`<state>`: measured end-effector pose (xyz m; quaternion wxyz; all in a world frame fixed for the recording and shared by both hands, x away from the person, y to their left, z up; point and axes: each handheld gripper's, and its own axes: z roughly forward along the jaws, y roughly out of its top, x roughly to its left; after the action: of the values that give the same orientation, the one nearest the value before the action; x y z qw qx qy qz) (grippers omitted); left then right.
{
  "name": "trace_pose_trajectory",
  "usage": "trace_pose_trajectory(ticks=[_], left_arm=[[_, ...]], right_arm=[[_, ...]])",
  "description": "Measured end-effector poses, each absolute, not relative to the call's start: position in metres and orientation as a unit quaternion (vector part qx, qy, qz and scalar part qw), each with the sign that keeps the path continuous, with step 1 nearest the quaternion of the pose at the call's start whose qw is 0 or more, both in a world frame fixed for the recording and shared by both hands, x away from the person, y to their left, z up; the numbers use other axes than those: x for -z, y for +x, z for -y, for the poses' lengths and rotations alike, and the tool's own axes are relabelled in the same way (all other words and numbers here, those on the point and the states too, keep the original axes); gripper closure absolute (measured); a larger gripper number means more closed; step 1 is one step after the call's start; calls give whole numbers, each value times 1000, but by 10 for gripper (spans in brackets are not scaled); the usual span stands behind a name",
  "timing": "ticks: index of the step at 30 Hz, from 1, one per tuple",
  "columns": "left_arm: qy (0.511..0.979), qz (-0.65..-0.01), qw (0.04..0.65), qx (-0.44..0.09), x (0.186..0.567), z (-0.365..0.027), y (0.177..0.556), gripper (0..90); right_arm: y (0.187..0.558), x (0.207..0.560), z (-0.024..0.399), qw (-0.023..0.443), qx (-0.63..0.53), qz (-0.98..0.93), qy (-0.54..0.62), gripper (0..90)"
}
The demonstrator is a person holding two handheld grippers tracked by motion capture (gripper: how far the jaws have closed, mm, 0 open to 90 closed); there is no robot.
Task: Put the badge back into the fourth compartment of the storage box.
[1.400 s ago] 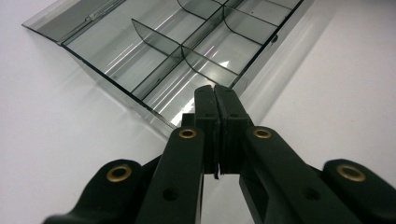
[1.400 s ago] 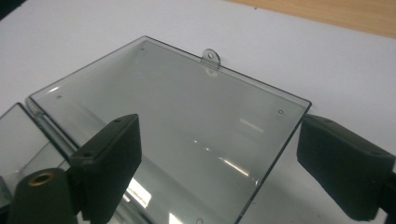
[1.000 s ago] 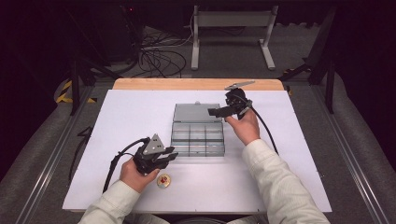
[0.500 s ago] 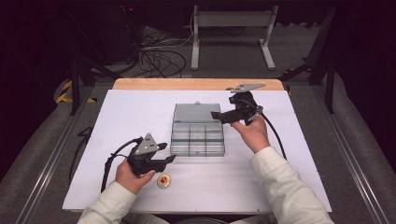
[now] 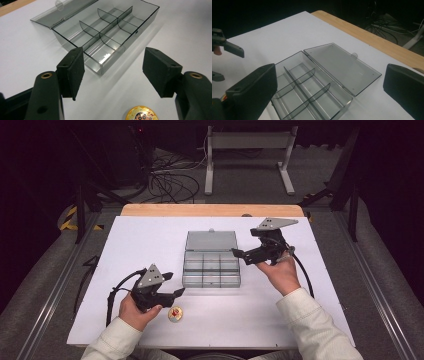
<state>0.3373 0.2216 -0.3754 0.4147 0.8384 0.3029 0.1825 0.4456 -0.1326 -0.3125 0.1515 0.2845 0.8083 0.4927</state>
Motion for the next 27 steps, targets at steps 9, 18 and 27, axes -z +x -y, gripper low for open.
trace_pose_trajectory(ticks=[9,18,27], left_arm=[[837,-305,415,-183,374,-223,333,313],[838,-305,416,-179,373,-225,330,292],[840,-304,412,-179,374,-224,328,272]], right_arm=[[430,312,137,158,-500,-809,265,0],[407,322,145,151,-504,-813,249,0],[386,335,152,144,-498,-823,233,1]])
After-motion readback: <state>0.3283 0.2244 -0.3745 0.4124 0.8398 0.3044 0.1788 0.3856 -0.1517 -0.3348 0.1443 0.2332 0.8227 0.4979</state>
